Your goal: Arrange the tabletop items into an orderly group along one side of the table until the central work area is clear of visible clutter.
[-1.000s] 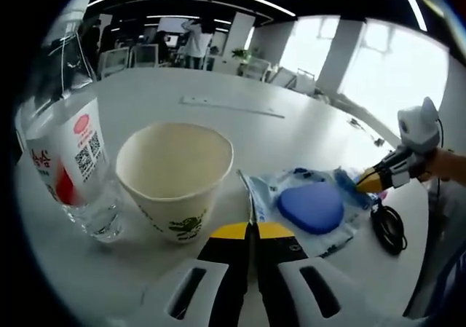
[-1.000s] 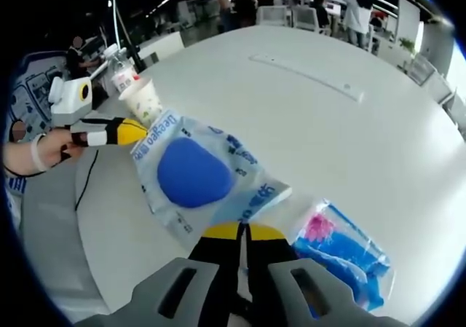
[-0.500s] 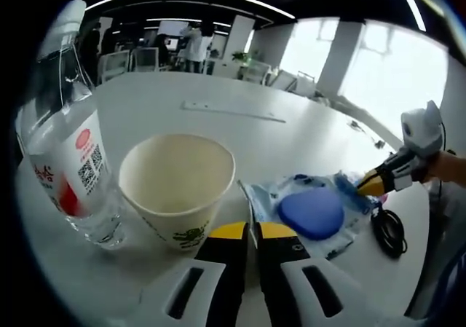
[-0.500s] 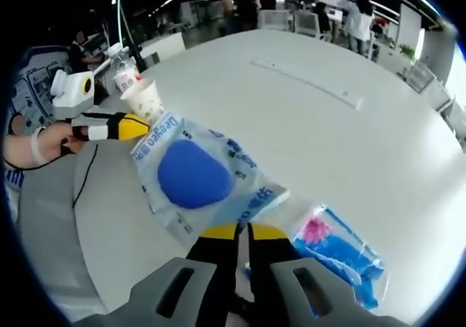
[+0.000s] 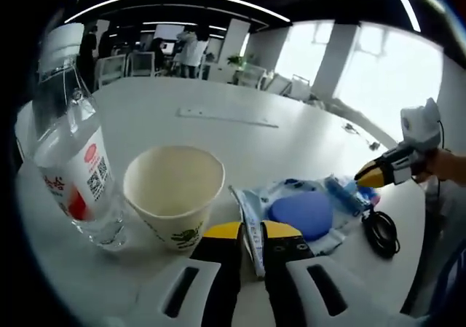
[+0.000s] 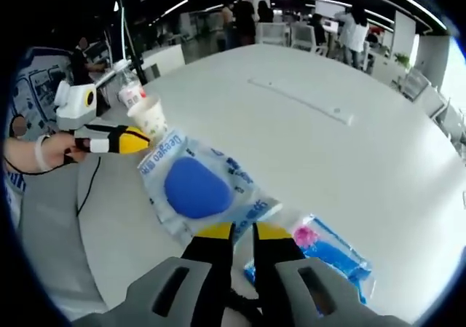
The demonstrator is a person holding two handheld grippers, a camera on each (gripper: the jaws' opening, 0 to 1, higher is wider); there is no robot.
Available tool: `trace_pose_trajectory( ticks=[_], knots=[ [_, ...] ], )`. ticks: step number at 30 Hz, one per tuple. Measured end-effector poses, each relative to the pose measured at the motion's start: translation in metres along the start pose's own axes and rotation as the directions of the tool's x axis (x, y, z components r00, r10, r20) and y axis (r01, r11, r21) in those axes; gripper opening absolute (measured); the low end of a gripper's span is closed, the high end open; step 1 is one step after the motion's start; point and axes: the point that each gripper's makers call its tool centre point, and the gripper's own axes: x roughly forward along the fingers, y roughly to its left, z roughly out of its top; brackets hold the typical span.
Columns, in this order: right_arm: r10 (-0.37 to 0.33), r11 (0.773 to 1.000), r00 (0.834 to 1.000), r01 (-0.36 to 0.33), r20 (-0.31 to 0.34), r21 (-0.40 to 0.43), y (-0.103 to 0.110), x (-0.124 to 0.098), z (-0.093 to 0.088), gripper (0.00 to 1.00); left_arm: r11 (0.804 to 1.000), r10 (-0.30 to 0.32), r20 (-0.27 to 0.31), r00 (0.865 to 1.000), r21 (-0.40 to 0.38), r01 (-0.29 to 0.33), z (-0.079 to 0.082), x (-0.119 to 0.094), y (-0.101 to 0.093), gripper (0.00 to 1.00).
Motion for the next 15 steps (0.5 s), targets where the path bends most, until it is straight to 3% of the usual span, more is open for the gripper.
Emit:
trace_pose_trajectory(
  ticks=[8, 15],
  knots=[
    [-0.007, 1.000, 0.998, 0.007, 0.055, 0.005, 0.002, -0.012, 0.004, 0.12, 0.999, -0.031, 0.007, 1.000, 0.042, 0.030, 0.001, -0.014, -0.006, 0.10],
    [-0.022, 1.000, 0.997, 0.021, 0.070, 0.013, 0.007, -0.020, -0.007, 0.20, 0.994, -0.073, 0.025, 0.997, 0.085, 0.071, 0.005, -0.028, -0.014, 0.16]
  ],
)
